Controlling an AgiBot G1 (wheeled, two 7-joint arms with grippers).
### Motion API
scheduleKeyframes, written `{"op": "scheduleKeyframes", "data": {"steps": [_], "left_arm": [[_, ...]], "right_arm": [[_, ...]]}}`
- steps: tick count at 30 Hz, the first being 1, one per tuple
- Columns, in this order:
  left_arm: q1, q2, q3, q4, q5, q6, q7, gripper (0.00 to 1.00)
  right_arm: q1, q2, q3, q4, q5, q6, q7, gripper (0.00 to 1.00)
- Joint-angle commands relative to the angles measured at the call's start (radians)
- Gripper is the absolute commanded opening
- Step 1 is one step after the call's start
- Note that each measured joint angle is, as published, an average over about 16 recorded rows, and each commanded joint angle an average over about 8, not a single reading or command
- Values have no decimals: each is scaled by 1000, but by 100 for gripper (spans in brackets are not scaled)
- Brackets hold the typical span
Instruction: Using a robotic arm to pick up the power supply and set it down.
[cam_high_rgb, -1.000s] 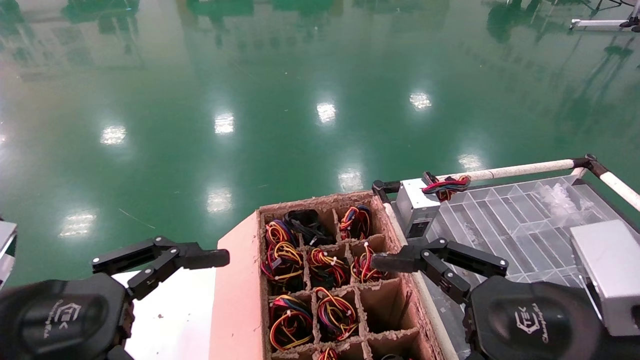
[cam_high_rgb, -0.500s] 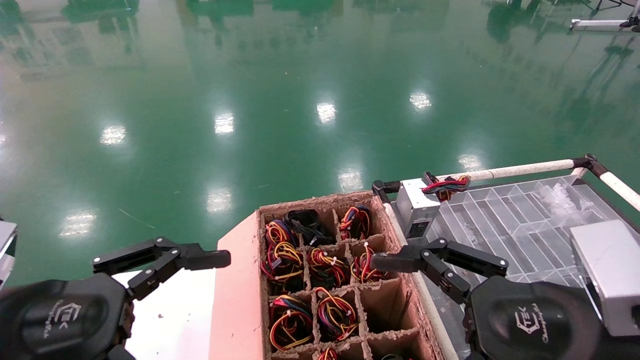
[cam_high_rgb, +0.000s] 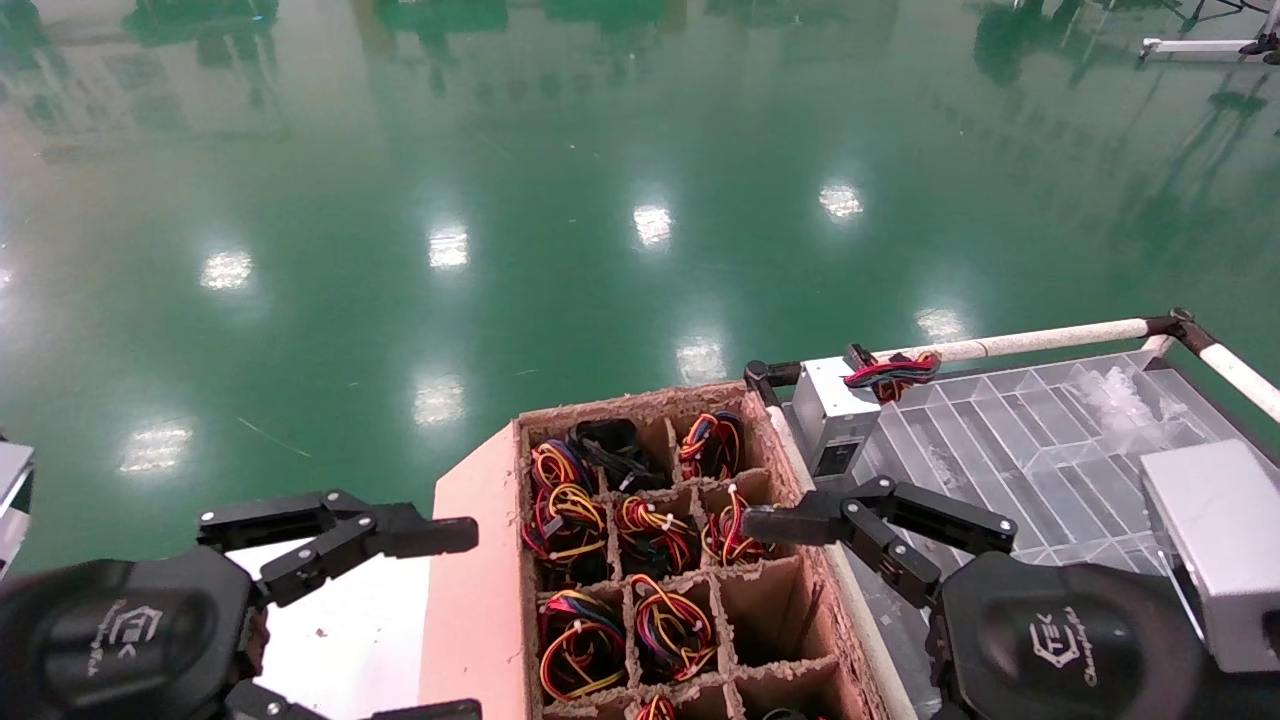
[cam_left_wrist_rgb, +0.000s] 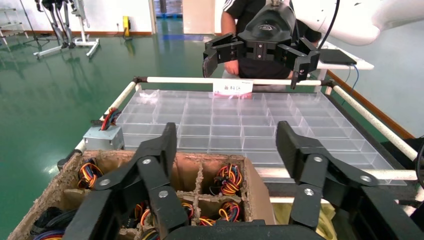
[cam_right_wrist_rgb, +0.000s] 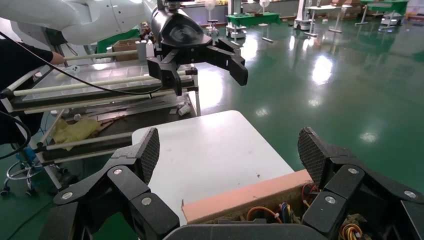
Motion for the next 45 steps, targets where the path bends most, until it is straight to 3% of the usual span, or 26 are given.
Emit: {"op": "scheduleKeyframes", "data": {"steps": [1, 11, 24, 31, 34, 40, 45], "left_arm": [[0, 0, 0, 0, 0, 0, 0, 0], [0, 0, 0, 0, 0, 0, 0, 0], [0, 0, 0, 0, 0, 0, 0, 0], [0, 0, 0, 0, 0, 0, 0, 0], [0, 0, 0, 0, 0, 0, 0, 0], [0, 0, 0, 0, 0, 0, 0, 0], [0, 0, 0, 0, 0, 0, 0, 0]], "right_arm": [[1, -1, 1, 2, 2, 0, 0, 100], [15, 18, -55, -40, -133, -7, 2, 100], [168, -17, -188, -96, -430, -51, 20, 100], [236, -69, -243, -157, -523, -62, -12, 99], [257, -91, -267, -185, -547, -68, -24, 83], [307, -115, -322, -224, -590, -79, -40, 31], [341, -116, -362, -246, -595, -81, -47, 15]]}}
